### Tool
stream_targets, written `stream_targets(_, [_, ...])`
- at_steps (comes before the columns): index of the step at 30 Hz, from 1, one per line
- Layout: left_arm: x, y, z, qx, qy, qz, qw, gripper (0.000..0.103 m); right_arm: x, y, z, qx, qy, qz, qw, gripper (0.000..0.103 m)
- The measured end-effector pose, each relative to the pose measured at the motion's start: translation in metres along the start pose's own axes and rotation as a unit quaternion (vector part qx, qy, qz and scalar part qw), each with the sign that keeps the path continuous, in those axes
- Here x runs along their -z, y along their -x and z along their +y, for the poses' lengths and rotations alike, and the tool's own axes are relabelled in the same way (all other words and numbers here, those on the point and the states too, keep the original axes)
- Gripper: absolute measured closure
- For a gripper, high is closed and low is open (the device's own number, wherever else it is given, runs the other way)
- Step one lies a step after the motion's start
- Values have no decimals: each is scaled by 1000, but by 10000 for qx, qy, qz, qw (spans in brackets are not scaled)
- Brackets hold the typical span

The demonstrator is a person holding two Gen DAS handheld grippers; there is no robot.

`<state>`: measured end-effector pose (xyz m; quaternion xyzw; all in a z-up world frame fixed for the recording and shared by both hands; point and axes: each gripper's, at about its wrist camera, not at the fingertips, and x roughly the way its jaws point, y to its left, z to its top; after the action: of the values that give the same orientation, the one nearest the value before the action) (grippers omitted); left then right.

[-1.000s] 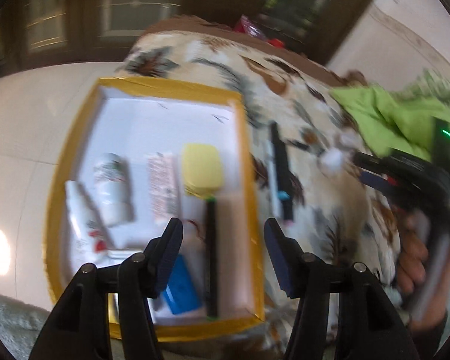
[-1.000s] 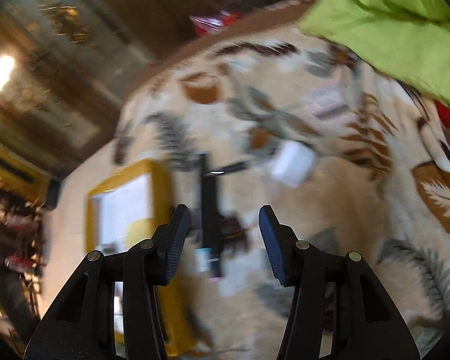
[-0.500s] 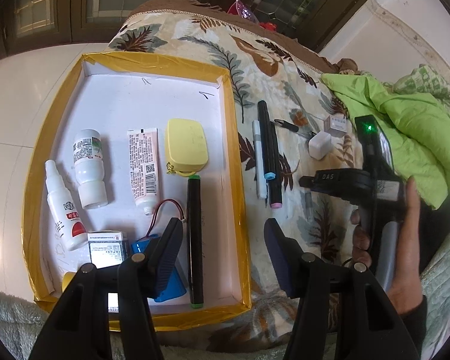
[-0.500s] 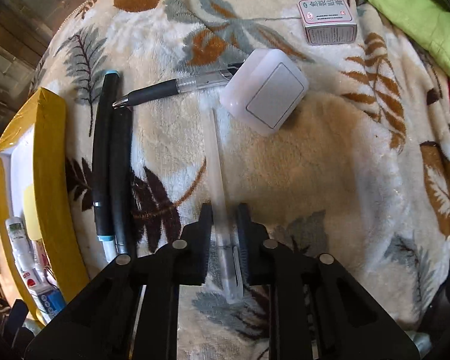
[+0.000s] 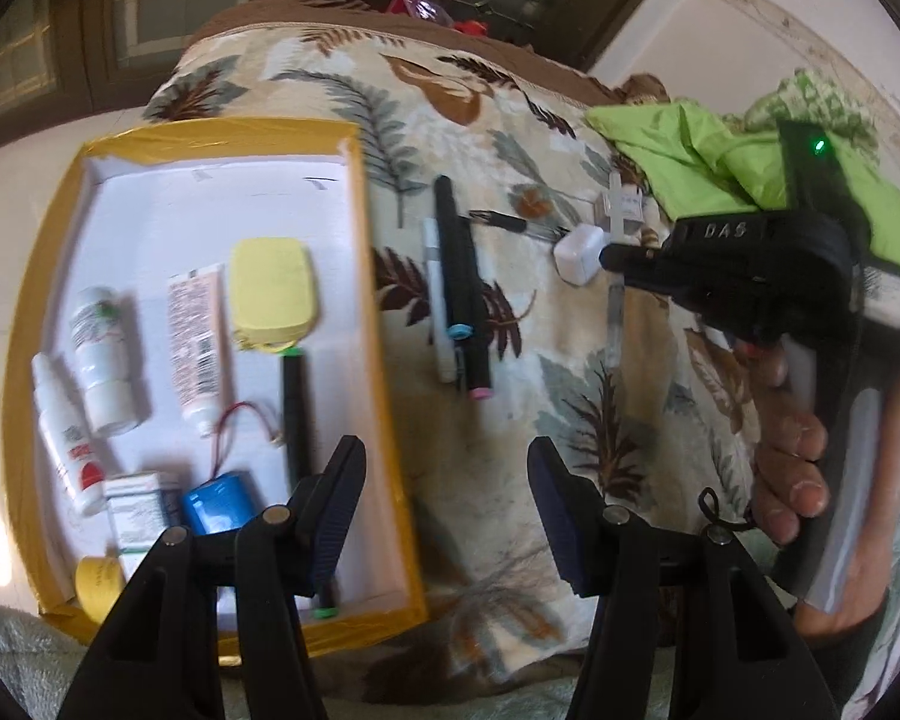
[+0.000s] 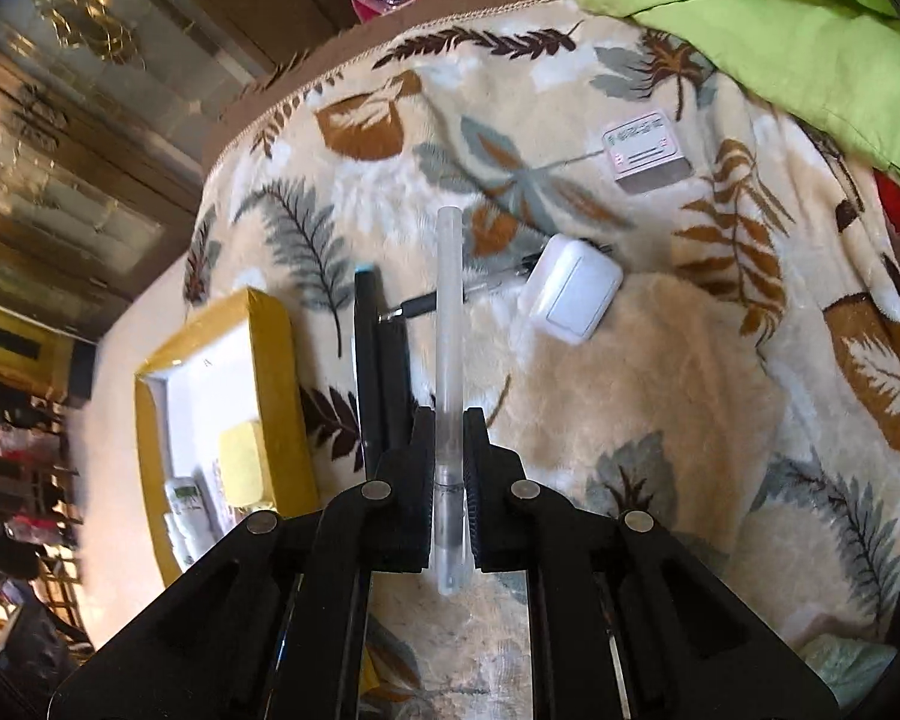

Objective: Organize rigid objects
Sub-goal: 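Grasp the clear plastic tube with the right tool while the left grasps a pink-capped black marker, then lower the marker and tube upright into the tray and open both tools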

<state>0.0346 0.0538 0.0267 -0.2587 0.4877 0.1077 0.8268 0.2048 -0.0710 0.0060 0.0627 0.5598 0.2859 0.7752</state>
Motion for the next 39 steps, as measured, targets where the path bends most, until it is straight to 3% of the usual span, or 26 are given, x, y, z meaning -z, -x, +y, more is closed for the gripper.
stream_targets(7, [-28, -53, -39, -372, -175, 513, 9978, 47, -8, 23, -24, -306, -240, -317, 9987, 94])
stream_targets(11, [-40, -89, -48, -464, -149, 865, 9951, 53, -12, 27, -39, -430, -438, -402, 9973, 94])
stream_targets(13, [-41, -104, -47, -753, -194, 902, 9929, 59, -12, 26, -46, -463, -547, -382, 9967, 94])
stream_targets(16, [-42, -122, -42, -822, -78, 1107, 9904, 71, -13, 22, -52, -513, -612, -323, 9963, 94])
stream_targets(18, [-43, -125, -41, -986, -73, 1037, 9897, 77, -14, 22, -52, -544, -604, -336, 9961, 94])
stream_targets(19, [-43, -124, -41, -1047, -107, 988, 9895, 87, -14, 22, -53, -563, -601, -345, 9960, 94])
stream_targets(20, [-42, -123, -41, -1065, -114, 989, 9893, 90, -15, 22, -53, -580, -607, -348, 9959, 94])
stream_targets(25, [-19, -110, -45, -911, -234, 1086, 9896, 90, -14, 22, -59, -615, -723, -345, 9949, 94])
stream_targets(31, [24, -100, -60, -456, -613, 1419, 9869, 90, -14, 26, -61, -639, -767, -391, 9942, 94])
stream_targets(39, [-4, -115, -79, -817, -860, 1276, 9847, 87, -14, 25, -61, -628, -767, -418, 9942, 94])
